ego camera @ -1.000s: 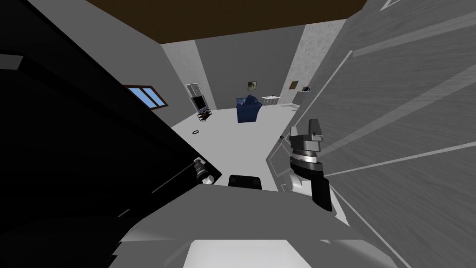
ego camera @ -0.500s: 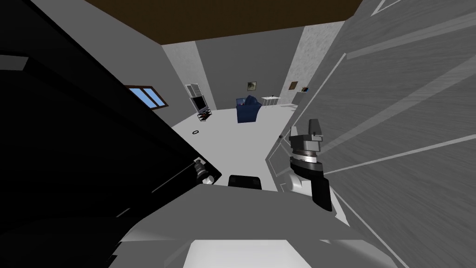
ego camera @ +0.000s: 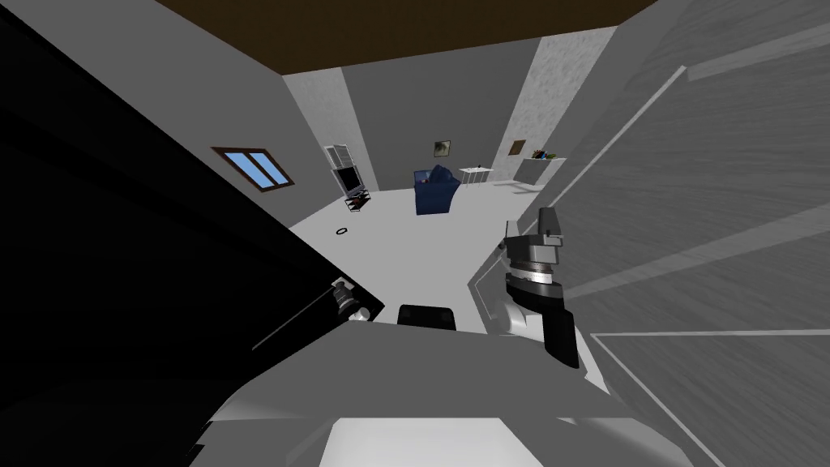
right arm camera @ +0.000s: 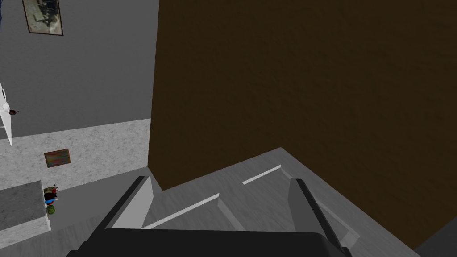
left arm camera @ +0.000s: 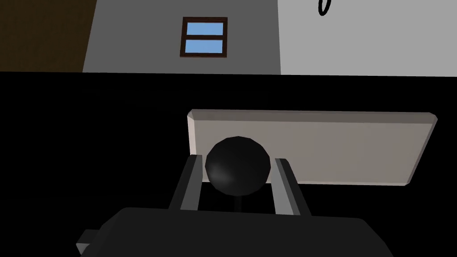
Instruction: Push the door open
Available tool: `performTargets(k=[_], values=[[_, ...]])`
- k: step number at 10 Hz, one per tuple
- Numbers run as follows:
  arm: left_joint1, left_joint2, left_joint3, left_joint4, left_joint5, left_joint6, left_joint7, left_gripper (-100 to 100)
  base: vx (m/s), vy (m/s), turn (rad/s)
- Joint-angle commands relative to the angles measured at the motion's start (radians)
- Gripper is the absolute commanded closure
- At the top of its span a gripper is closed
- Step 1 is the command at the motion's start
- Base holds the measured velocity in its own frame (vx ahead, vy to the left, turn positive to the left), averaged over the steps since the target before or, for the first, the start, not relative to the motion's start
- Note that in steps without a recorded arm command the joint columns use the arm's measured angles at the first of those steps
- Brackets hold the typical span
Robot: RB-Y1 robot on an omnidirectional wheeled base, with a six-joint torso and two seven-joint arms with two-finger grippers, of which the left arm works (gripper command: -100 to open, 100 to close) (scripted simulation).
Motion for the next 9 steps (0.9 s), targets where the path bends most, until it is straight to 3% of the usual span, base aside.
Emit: performTargets(k=[1,7,8,9], values=[[-0.018,0.022,0.015,0.029,0.007,-0.022,0.002,100,0.152,0.069,0.023],[-0.011,-0.002,0.09,0.017,0.07,-0.017,-0.029,100,0.19,0.083,0.052],[-0.006,-0.005,0.08,0.015,0.064,-0.011,-0.027,100,0.079,0.05,0.021],[-0.003,0.01,0.104,0.011,0.083,-0.016,-0.037,100,0.125,0.105,0.023]])
